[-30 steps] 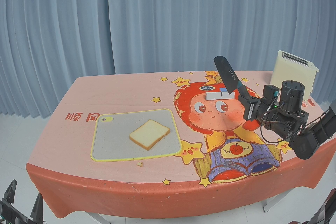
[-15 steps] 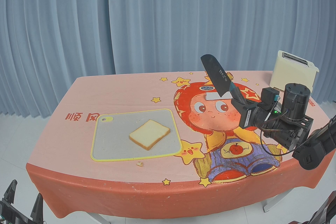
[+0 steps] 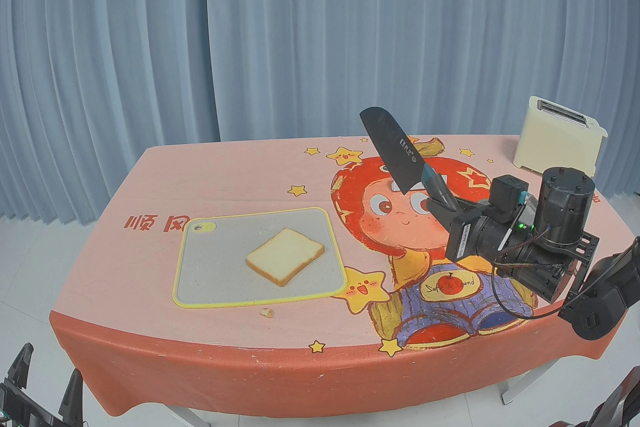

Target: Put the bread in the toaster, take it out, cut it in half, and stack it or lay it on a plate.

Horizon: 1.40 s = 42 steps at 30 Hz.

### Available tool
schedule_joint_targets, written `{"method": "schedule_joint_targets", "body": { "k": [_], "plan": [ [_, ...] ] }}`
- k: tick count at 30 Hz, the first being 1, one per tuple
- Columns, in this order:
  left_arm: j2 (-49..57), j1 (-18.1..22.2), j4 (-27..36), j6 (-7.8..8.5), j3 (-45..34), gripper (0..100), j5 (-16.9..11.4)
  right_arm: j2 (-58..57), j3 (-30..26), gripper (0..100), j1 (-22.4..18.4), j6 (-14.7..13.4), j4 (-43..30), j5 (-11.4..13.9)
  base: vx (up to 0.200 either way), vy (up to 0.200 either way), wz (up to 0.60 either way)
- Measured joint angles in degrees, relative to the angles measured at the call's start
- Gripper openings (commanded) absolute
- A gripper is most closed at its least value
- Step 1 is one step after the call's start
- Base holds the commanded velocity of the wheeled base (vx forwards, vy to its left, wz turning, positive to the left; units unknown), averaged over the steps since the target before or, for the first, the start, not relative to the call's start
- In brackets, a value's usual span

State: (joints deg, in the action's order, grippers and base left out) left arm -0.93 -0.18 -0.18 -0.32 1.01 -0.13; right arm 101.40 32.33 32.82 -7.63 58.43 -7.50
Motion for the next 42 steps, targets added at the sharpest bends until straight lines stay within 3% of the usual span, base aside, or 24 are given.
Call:
{"method": "schedule_joint_targets", "body": {
  "k": [30,35,42],
  "plan": [
    [0.0,0.0,0.11,0.0,0.0,100,0.04,-2.01,-1.94,0,3.73,0.55,-0.51,-0.29,0.0,0.0,0.0],
    [0.0,0.0,0.11,0.0,0.0,100,0.04,-2.12,-1.52,0,5.49,2.13,-0.88,1.54,0.0,0.0,0.0],
    [0.0,0.0,0.11,0.0,0.0,100,0.04,-0.49,1.79,0,5.81,6.02,-0.84,8.01,0.0,0.0,0.0]
  ]
}}
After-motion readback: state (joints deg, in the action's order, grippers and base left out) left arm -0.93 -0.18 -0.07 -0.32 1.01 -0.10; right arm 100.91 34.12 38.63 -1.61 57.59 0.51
